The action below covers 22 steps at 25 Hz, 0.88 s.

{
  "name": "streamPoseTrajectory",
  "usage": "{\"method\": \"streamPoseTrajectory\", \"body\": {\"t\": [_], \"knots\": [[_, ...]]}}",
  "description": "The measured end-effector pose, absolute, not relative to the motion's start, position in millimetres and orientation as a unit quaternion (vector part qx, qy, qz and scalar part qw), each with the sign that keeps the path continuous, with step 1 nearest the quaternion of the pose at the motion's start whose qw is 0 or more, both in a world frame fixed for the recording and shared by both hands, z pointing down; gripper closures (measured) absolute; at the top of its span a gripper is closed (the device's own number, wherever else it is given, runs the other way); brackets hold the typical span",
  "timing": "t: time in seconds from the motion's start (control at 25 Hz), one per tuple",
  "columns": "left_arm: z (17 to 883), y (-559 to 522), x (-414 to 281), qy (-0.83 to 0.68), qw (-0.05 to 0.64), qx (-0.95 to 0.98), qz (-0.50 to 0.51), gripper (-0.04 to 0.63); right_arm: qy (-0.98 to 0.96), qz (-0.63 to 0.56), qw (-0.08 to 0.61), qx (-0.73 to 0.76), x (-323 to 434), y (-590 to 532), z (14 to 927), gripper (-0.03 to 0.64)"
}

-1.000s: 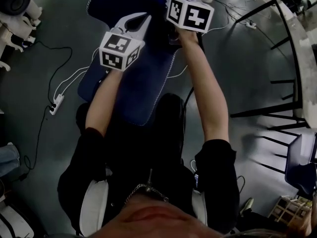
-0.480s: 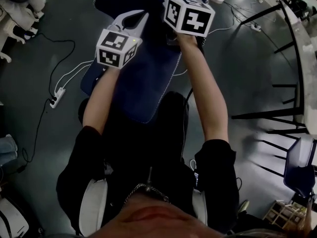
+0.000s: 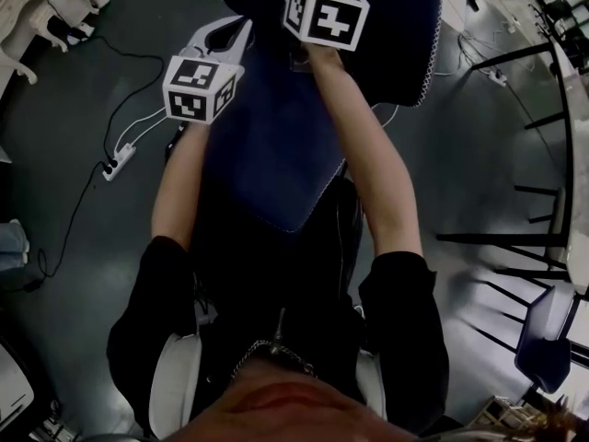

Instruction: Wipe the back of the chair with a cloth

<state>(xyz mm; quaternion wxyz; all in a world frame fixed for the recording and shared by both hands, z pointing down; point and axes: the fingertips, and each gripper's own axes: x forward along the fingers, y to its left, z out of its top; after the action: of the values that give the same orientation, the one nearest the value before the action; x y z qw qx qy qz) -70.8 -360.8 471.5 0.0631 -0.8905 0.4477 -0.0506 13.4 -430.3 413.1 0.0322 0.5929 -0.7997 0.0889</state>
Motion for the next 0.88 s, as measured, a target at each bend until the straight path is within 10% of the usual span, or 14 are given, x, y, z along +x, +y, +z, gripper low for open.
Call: {"method": "streamPoseTrajectory", "body": {"t": [0.88], "knots": [[477,-377,-73,0.444,0.056,-0.893,-0.038,0.586,-0.727,0.062,0.058,0.682,37,-442,455,0.483]]}}
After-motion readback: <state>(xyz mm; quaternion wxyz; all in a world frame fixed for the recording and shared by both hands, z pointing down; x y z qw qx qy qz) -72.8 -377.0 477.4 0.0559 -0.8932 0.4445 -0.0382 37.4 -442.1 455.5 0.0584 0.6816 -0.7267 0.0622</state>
